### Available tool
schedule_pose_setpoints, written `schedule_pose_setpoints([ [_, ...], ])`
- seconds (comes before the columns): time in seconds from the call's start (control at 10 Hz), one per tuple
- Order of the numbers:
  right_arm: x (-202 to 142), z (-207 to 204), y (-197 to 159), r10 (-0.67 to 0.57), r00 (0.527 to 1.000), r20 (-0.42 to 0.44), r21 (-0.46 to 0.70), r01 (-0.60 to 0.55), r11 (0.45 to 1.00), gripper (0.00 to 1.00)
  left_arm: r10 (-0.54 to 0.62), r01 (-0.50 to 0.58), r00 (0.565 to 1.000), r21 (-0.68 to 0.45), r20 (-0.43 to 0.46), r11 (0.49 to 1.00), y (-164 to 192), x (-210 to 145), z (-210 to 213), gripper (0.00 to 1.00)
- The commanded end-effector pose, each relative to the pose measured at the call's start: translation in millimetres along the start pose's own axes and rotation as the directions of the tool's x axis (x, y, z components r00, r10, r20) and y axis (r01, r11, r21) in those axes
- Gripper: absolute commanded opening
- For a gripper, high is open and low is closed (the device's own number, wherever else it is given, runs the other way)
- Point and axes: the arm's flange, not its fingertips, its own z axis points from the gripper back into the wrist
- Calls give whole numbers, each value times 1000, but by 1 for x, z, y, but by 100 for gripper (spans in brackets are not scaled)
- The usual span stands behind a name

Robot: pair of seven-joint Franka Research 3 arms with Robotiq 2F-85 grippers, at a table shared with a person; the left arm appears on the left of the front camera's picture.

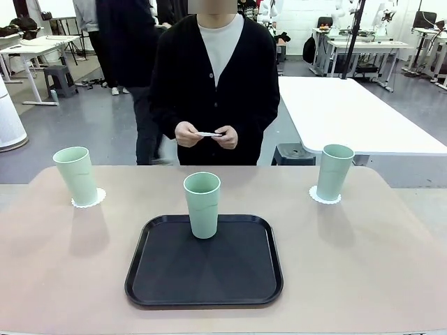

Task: Place coasters on the table and set cups on them.
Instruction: Take one Reusable plastic cup from the Flat Tray and place it on a coaster set by the human.

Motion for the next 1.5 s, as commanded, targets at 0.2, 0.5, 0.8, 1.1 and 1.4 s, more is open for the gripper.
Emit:
schedule_pose_setpoints([
  [0.2,2,-1,2,-3,1000,10,8,3,1000,100,-4,4,1000,4,10,1000,-1,-2,4,100],
  [0.5,2,-1,2,-3,1000,10,8,3,1000,100,-4,4,1000,4,10,1000,-1,-2,4,100],
  [0.8,2,-1,2,-3,1000,10,8,3,1000,100,-4,4,1000,4,10,1000,-1,-2,4,100],
  [1.1,2,-1,2,-3,1000,10,8,3,1000,100,-4,4,1000,4,10,1000,-1,-2,4,100],
  [1.4,2,-1,2,-3,1000,10,8,3,1000,100,-4,4,1000,4,10,1000,-1,-2,4,100],
])
